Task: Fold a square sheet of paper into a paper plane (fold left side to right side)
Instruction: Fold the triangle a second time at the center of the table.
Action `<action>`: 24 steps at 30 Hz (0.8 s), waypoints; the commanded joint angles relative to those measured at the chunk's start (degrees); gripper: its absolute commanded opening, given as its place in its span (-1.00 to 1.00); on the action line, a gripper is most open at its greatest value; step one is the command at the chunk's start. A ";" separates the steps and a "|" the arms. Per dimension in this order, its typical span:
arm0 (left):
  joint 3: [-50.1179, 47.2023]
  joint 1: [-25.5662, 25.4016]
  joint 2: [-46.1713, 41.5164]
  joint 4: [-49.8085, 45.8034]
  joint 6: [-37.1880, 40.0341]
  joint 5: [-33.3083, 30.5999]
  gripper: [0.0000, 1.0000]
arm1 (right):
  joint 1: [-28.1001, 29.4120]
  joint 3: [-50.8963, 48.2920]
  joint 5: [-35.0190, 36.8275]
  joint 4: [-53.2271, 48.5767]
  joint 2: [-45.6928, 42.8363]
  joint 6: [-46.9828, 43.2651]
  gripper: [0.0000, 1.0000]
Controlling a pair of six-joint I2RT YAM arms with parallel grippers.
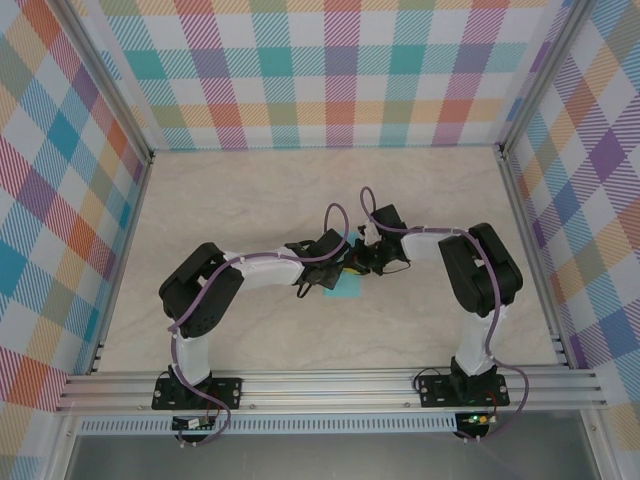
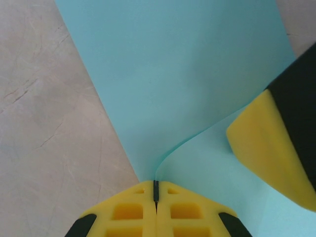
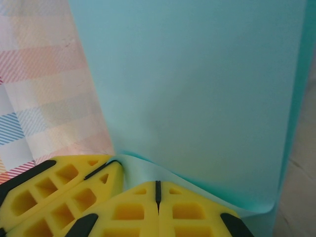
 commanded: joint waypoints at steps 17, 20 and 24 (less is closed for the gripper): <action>-1.27 0.79 -12.36 -3.17 -1.37 2.80 -0.60 | 0.16 0.75 4.89 -5.49 3.18 -3.65 -0.95; -3.02 0.85 -15.02 -2.32 -2.16 7.32 -0.58 | 0.14 0.82 4.74 -5.50 3.07 -3.63 -0.95; -5.74 0.90 -16.24 0.51 -3.69 15.31 -0.58 | 0.17 0.84 4.85 -5.55 2.83 -3.72 -0.95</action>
